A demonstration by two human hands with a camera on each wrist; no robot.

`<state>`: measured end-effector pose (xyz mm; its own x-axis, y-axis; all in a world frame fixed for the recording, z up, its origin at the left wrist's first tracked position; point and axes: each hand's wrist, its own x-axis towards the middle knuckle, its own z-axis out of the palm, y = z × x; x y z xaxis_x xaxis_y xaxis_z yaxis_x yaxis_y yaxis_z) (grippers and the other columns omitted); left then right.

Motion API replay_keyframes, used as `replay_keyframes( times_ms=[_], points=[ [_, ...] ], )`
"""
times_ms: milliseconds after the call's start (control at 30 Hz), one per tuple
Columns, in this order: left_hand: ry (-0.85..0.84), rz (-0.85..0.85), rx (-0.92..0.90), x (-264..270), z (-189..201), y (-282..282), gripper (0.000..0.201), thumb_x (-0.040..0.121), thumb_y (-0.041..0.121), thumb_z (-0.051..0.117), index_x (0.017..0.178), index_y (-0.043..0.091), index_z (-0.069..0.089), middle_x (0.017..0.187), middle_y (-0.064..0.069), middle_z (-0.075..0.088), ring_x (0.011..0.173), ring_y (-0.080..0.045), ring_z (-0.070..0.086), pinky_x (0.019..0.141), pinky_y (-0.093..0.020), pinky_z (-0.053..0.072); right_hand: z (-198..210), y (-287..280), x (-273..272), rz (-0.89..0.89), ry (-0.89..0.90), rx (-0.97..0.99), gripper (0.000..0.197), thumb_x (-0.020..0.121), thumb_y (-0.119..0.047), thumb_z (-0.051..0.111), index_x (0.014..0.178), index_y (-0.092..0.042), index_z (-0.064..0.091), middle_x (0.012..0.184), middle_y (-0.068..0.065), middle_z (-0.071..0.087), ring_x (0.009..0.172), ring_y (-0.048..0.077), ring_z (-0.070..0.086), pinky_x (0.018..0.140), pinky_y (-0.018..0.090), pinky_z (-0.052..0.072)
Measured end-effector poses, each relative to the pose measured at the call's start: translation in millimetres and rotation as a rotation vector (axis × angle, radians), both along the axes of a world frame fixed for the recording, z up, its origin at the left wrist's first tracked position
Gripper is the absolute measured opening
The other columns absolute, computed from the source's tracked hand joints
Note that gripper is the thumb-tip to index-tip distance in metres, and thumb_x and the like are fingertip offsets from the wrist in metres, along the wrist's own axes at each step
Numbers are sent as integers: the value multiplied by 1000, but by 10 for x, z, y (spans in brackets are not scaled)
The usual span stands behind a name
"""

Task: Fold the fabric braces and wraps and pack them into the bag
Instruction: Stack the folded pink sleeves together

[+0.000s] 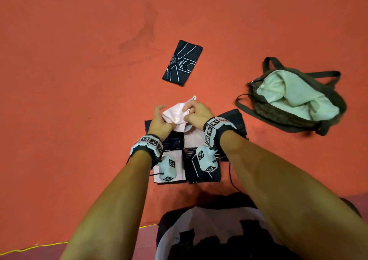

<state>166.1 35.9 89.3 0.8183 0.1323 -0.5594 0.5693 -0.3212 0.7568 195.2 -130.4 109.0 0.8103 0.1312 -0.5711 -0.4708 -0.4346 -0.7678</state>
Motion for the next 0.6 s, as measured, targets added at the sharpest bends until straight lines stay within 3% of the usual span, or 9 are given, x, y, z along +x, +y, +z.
replay_keyframes(
  times_ms=[67,133,233,367,467,533,600],
  points=[
    [-13,-38,16,-272,-28,61,78,62,9,68,130,34,38,105,-2,63,88,-23,63,80,-43,55,11,14,-253,43,-13,-38,32,75,2,60,90,-26,62,71,-5,54,57,9,54,52,22,41],
    [-25,-77,18,-521,-53,98,73,63,12,68,132,27,47,112,6,61,96,-18,62,86,-37,54,-3,36,-490,63,-9,-50,33,71,3,59,86,-27,63,70,-5,53,62,13,51,57,25,42],
    [4,-111,64,-816,-117,152,62,69,18,69,131,21,59,121,-4,64,110,-30,62,96,-43,52,-28,89,-752,90,-9,-62,35,70,3,58,83,-29,63,70,-8,52,65,14,50,63,29,43],
    [32,-85,123,-1069,-151,222,46,90,9,62,135,17,60,129,-11,65,117,-32,61,102,-39,49,-62,180,-986,125,6,-79,42,74,1,60,106,-26,61,78,-5,53,74,17,53,61,27,42],
    [24,-113,154,-1187,-158,268,42,93,11,62,135,16,62,133,-8,63,120,-26,59,102,-28,44,-146,197,-1140,166,33,-188,53,83,-8,60,131,-24,48,93,5,59,84,24,59,61,25,41],
    [45,-137,148,-1259,-207,262,42,92,8,62,134,15,63,134,-8,62,120,-27,59,103,-29,44,-233,158,-1248,206,53,-257,56,87,-11,57,139,-22,40,106,13,61,96,33,62,70,27,43],
    [79,-153,128,-1371,-293,229,42,90,5,64,130,15,66,131,-10,64,116,-32,61,101,-31,47,-323,112,-1363,232,67,-276,57,88,-6,54,141,-19,37,105,13,61,99,34,62,72,29,41]
  ],
)
